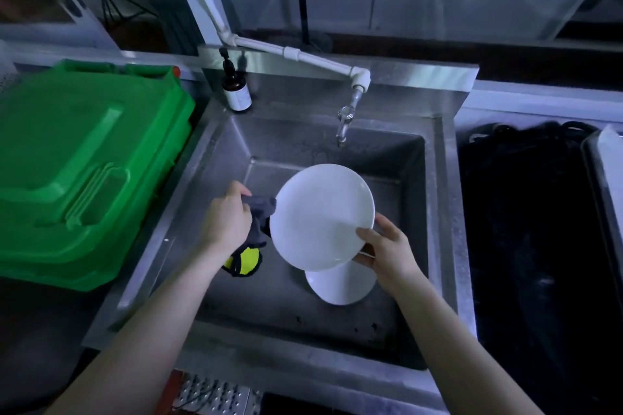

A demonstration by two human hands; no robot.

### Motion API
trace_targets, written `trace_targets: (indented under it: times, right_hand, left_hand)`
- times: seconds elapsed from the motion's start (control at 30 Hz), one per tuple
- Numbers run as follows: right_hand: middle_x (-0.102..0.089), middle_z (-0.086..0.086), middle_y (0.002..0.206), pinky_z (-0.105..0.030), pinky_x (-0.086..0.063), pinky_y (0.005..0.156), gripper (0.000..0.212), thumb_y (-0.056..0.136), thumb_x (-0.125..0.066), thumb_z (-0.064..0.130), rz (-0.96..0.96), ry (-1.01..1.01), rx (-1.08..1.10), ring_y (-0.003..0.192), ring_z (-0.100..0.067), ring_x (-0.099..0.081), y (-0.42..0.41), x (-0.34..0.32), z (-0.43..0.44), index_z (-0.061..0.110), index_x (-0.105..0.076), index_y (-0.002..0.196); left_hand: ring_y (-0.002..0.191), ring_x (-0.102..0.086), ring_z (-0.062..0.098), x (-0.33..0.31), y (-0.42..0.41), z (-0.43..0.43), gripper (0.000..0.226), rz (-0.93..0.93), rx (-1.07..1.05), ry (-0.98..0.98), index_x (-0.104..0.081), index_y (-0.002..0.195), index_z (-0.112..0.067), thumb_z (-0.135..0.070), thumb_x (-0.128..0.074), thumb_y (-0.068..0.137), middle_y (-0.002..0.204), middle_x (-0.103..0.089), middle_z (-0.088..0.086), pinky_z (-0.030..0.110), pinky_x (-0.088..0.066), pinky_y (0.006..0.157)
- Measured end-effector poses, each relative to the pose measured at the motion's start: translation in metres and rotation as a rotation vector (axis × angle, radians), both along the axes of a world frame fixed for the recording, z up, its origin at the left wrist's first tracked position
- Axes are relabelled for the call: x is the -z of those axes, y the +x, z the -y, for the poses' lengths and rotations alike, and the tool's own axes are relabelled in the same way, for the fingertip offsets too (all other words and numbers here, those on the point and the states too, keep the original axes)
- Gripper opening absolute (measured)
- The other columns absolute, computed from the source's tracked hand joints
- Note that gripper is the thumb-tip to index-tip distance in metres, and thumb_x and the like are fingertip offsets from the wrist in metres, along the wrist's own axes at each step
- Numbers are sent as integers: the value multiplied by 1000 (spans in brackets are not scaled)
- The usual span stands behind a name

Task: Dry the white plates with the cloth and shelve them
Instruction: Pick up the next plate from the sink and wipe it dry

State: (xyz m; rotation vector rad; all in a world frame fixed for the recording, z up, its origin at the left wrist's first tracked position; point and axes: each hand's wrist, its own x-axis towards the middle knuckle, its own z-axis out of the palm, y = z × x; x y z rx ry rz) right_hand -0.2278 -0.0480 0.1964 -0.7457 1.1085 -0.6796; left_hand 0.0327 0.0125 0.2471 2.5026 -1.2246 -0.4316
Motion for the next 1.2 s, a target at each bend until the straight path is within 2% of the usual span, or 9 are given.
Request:
trace_targets:
  times: [0.1,0.2,0.3,0.4,0.6,0.77,0.9,1.03,1.2]
  right_hand:
    - [-73,-10,112,-46,-61,75,36,93,-57,-1,29,4,40,97,-33,-72,-7,-11,-2,19,-67,121]
    - [-73,-10,113,-48,-61,77,37,93,-57,0,36,-19,71,100,-34,-70,-7,-19,-3,21,-66,123]
    - [-74,-11,112,-44,-61,73,36,93,-57,1,24,-63,98,99,-33,-72,-3,-28,-2,23,-69,119]
    - [-74,-12,112,-44,-60,73,36,93,-56,1,15,-99,139,101,-35,-71,9,-35,-2,22,-69,119]
    - [-71,-16,110,-36,-58,66,35,93,-54,-1,27,-110,223,95,-33,-71,52,-52,-9,16,-68,120]
    - [-70,-18,108,-41,-60,67,37,93,-53,-4,18,-158,266,88,-32,-71,89,-65,-17,13,-65,123]
    - [-69,-18,109,-39,-60,68,36,93,-52,-4,28,-181,295,92,-33,-69,111,-74,-25,10,-65,124]
    - [-72,-13,101,-32,-57,63,32,92,-53,-3,29,-192,307,85,-27,-70,123,-78,-30,12,-69,117]
    - [-74,-9,92,-32,-58,62,36,90,-55,-5,4,-205,314,75,-22,-74,135,-81,-37,15,-71,115]
  left_hand:
    - [94,-61,39,-7,3,0,23,86,76,27,-48,122,-10,-13,-45,99,107,-65,20,42,-49,73]
    - [95,-60,40,-15,7,4,18,97,103,28,-51,111,-5,-19,-46,101,103,-65,22,42,-47,71]
    - [94,-59,40,-24,17,11,13,51,89,-51,-51,97,-3,-16,-50,99,97,-64,23,37,-38,66]
    - [97,-58,39,-35,34,19,10,-26,71,-158,-59,100,-2,-7,-51,96,100,-65,21,36,-37,70]
    - [90,-59,28,-65,76,25,27,-255,38,-335,-62,87,-25,-4,-46,88,93,-67,3,29,-38,65]
    - [93,-60,42,-85,101,41,8,-13,120,-321,-51,99,-13,-13,-54,91,98,-67,21,36,-38,70]
    - [80,-59,40,-94,118,46,20,96,201,-183,-47,77,-8,-21,-60,86,80,-64,16,32,-35,57]
    - [55,-43,20,-100,125,42,28,-282,193,-137,-46,60,-12,-27,-62,76,56,-46,0,30,-24,49]
    - [81,-58,24,-122,122,48,12,-922,-54,-424,-62,76,-10,-19,-61,83,83,-62,14,34,-42,76]
